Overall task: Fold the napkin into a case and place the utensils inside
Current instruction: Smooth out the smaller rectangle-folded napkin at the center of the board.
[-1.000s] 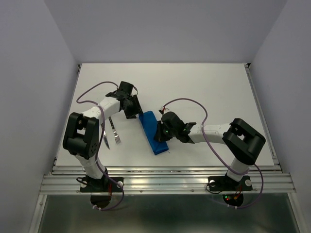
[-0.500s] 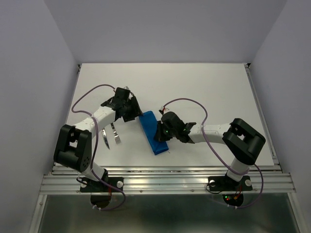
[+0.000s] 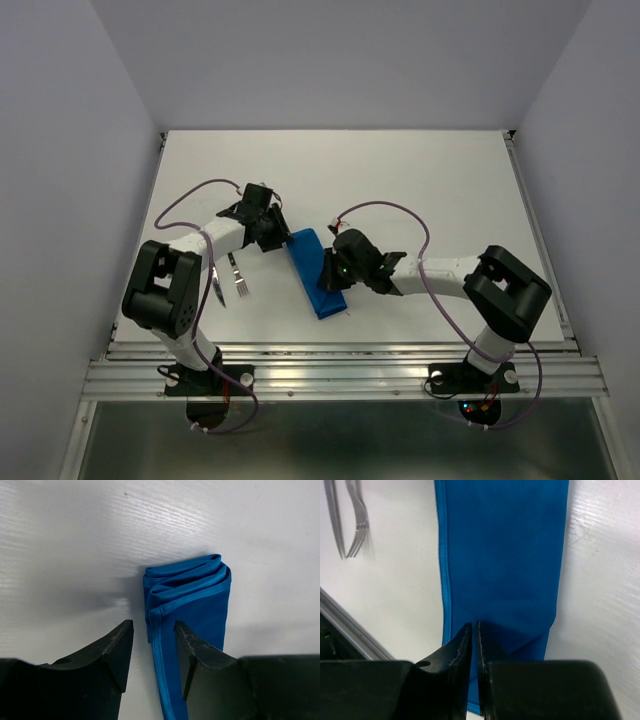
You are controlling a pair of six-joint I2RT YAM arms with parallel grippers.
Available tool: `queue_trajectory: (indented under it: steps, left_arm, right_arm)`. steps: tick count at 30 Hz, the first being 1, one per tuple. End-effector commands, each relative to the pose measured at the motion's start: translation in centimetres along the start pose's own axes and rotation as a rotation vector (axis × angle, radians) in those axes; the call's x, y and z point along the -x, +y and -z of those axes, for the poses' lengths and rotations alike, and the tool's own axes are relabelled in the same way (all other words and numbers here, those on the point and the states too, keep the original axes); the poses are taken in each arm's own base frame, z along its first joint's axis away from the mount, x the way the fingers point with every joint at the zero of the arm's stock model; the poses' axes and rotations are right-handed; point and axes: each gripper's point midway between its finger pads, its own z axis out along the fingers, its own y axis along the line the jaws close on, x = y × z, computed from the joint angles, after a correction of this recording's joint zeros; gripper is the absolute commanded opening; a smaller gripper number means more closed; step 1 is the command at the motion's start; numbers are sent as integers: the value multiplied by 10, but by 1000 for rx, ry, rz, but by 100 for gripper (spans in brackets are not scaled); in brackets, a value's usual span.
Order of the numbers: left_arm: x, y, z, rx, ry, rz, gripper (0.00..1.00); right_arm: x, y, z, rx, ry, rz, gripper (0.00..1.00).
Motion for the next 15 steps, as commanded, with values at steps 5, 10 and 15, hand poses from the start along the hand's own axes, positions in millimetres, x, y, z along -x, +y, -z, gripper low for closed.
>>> queue_trajectory:
  steps: [5, 10, 15]
  left_arm:
    - [6, -7, -12, -9, -13, 9, 48]
    - [6, -8, -15, -9, -9, 11, 47]
    - [6, -8, -17, -6, -3, 11, 46]
  right_arm:
    - [12, 32, 33, 75, -70, 50, 13]
    - [-13, 36, 32, 81, -34, 42, 14]
    - [-46, 10, 17, 23, 30, 16, 13]
